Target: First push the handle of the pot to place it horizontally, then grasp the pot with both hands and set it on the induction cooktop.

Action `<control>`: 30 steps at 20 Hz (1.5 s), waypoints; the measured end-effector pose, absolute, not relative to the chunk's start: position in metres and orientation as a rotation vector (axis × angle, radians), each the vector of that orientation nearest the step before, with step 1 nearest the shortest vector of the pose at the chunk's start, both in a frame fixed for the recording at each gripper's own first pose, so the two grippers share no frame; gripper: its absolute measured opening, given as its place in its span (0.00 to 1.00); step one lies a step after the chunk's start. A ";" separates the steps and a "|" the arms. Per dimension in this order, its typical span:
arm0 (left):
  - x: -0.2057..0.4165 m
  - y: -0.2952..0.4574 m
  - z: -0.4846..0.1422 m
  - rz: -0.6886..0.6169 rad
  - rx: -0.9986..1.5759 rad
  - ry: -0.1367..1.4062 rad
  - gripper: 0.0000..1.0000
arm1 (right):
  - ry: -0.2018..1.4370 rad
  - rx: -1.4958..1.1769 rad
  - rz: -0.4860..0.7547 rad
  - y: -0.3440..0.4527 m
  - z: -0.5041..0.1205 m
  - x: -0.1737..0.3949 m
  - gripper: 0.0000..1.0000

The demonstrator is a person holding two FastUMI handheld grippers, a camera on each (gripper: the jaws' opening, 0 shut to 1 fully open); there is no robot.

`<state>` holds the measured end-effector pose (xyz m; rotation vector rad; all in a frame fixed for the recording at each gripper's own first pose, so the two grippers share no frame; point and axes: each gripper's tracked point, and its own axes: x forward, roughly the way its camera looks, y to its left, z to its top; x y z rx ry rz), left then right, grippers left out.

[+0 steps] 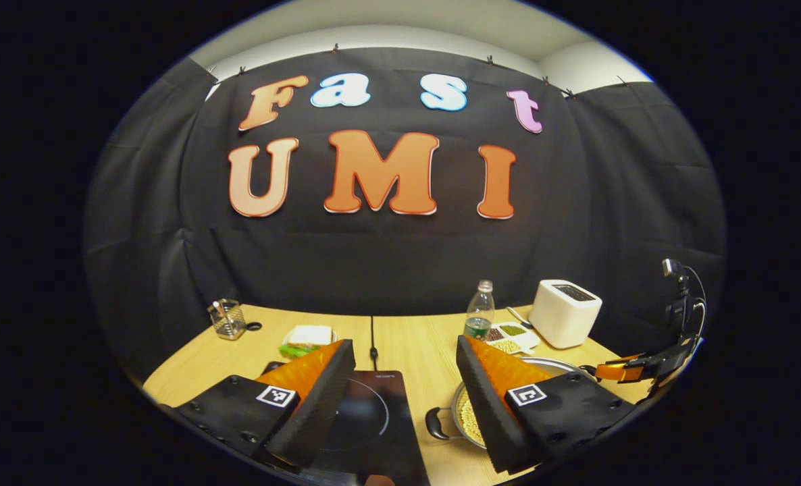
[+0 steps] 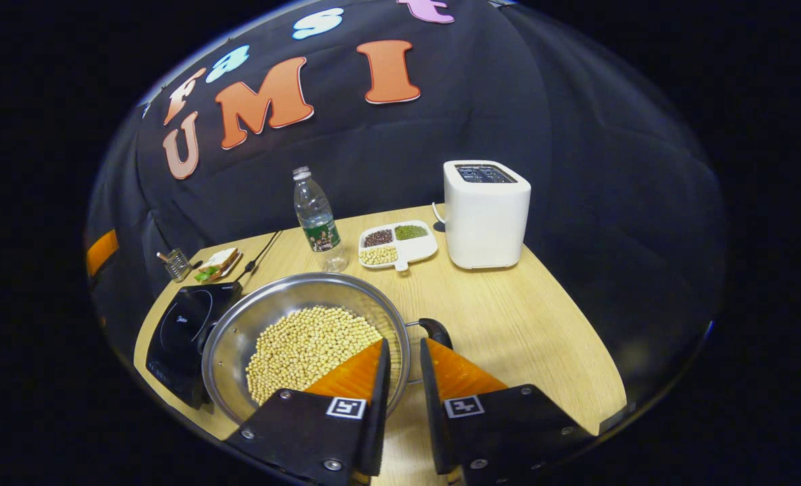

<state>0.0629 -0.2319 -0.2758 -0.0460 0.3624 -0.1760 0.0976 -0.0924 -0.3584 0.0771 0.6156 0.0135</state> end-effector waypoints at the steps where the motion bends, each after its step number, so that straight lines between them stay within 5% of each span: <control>1: 0.062 -0.240 -0.289 -0.184 -0.053 0.383 0.98 | 0.617 0.079 0.010 -0.093 -0.361 0.100 0.35; 4: 0.054 -0.259 -0.337 -0.198 -0.068 0.469 0.98 | 0.618 0.077 0.002 -0.096 -0.369 0.107 0.39; 5: 0.051 -0.265 -0.355 -0.199 -0.069 0.509 0.98 | 0.621 0.072 0.002 -0.096 -0.371 0.109 0.51; 9: 0.045 -0.279 -0.402 -0.197 -0.078 0.610 1.00 | 0.617 0.055 -0.005 -0.097 -0.377 0.116 0.69; 13: 0.045 -0.284 -0.437 -0.182 -0.067 0.682 0.99 | 0.622 0.028 -0.023 -0.103 -0.386 0.122 0.75; 22: 0.046 -0.302 -0.472 -0.200 -0.066 0.790 0.99 | 0.664 0.049 -0.001 -0.098 -0.406 0.127 0.75; 28: 0.051 -0.291 -0.484 -0.174 0.013 0.863 0.82 | 0.679 0.066 -0.032 -0.101 -0.406 0.126 0.58; 30: 0.051 -0.293 -0.483 -0.172 0.019 0.873 0.66 | 0.674 0.072 -0.039 -0.101 -0.405 0.124 0.58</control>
